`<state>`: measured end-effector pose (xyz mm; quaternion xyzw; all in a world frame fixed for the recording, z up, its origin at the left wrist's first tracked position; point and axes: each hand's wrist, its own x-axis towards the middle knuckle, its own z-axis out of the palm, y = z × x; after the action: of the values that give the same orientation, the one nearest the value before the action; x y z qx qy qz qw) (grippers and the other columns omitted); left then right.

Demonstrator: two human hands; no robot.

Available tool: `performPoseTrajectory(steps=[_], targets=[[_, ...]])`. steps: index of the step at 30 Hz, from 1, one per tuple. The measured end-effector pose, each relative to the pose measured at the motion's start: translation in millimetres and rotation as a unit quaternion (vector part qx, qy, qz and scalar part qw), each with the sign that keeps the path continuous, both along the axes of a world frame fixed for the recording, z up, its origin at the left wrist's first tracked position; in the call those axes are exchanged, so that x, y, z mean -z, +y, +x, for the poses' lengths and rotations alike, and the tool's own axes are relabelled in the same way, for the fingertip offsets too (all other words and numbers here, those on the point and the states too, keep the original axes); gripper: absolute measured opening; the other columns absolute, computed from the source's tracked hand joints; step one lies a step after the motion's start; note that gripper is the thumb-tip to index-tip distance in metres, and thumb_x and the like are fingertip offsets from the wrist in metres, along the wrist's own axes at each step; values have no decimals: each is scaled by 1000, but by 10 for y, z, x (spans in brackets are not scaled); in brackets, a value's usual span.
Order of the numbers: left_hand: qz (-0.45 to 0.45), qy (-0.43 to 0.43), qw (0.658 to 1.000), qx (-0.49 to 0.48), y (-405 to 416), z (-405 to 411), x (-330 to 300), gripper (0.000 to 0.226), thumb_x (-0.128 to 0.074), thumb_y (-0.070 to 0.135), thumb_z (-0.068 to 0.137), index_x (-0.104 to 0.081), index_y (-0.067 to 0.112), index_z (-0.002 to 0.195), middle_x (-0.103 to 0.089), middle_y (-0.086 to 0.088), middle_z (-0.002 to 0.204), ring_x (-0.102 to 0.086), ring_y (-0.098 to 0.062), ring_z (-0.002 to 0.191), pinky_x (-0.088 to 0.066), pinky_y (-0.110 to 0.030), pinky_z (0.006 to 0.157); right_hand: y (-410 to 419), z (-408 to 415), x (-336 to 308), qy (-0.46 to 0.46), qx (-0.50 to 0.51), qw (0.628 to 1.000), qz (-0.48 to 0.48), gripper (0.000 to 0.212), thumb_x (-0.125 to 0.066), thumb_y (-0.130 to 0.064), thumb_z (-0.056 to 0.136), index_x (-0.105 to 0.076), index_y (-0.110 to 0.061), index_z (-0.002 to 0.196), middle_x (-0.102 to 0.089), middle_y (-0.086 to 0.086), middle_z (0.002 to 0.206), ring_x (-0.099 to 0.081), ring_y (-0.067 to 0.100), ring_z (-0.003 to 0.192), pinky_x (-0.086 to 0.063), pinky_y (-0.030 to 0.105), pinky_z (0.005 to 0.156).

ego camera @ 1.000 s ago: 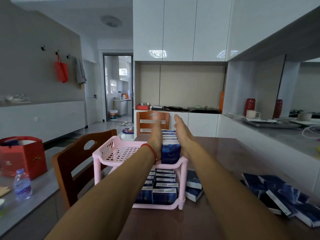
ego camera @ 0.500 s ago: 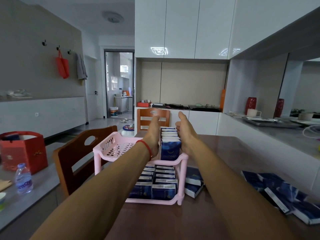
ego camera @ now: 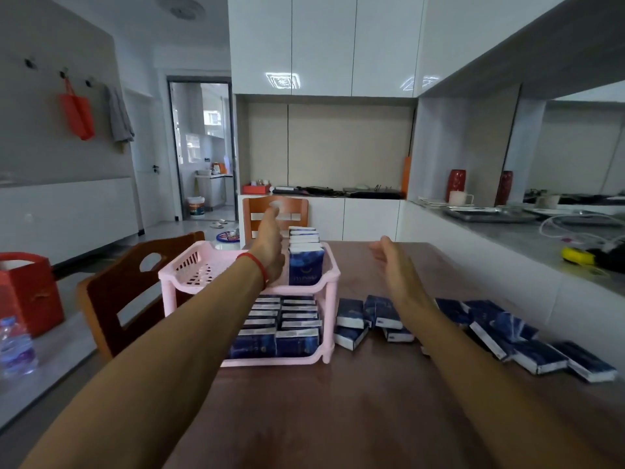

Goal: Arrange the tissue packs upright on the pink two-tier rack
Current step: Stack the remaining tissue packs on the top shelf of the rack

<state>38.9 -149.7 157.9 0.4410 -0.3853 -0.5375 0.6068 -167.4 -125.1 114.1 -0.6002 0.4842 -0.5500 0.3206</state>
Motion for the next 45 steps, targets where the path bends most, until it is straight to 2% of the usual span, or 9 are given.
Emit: performPoseTrajectory(steps=[4,8,13,16,20,26,30,36,45], targets=[[-143,-74,977,-137,424,-14,-86,34,-35,38,104,-62,21,92,-68,4,90,-63,-10,85,-48,-29,74,156,-522,435,151,61,986,-35,24,-49,-31,102,-63,-18,117,-63,-3,113,-58,15,104,-44,31,83],[-361,-268,861,-239,1002,-225,163,9,-51,9,93,-58,13,96,-63,3,89,-59,-3,82,-51,-19,76,209,-1050,861,343,116,928,-93,11,-66,-15,89,-65,-16,100,-62,1,101,-61,23,96,-49,34,81],[-402,-434,803,-76,1238,-982,803,15,-53,22,79,-60,14,91,-62,1,89,-57,-15,84,-46,-24,74,160,-1507,1025,534,270,796,-89,45,-71,-33,75,-62,-11,113,-55,12,109,-50,33,103,-46,44,84],[-348,-515,783,19,949,-1426,1253,30,-51,27,74,-63,14,98,-64,-1,99,-57,-20,94,-45,-29,83,89,-1629,1080,499,342,795,-44,53,-66,-46,82,-54,-11,120,-53,16,117,-48,37,109,-45,48,88],[-303,-525,794,51,693,-1670,1614,29,-60,11,75,-62,13,104,-63,-4,104,-56,-24,101,-40,-23,85,40,-1782,1233,466,299,830,68,56,-58,-39,92,-42,-15,140,-49,15,140,-44,37,128,-36,52,103],[-286,-462,838,46,622,-1643,1737,28,-65,18,86,-62,19,114,-61,6,106,-57,-11,96,-51,-28,82,132,-1835,1084,303,303,900,-76,41,-61,-13,83,-60,-21,124,-70,7,109,-63,30,101,-52,46,86],[-246,-352,901,64,643,-1615,1685,47,-72,28,89,-55,24,133,-62,12,115,-63,-3,100,-54,-18,79,365,-1615,964,222,108,963,-106,36,-60,-17,84,-70,-35,114,-67,-14,111,-61,8,101,-50,16,82],[-237,-336,909,75,590,-1565,1711,43,-66,28,93,-60,28,135,-67,7,124,-64,-6,111,-56,-37,94,433,-1344,1033,123,-21,991,-40,26,-70,-22,92,-62,-26,117,-67,-12,111,-64,-3,98,-54,17,79],[-156,-254,954,14,569,-1548,1703,25,-64,7,88,-60,25,105,-68,11,101,-64,0,90,-54,-21,75,129,-1616,1280,561,75,823,-54,61,-60,-35,91,-40,-37,149,-28,-8,161,-18,20,150,-23,47,114]])
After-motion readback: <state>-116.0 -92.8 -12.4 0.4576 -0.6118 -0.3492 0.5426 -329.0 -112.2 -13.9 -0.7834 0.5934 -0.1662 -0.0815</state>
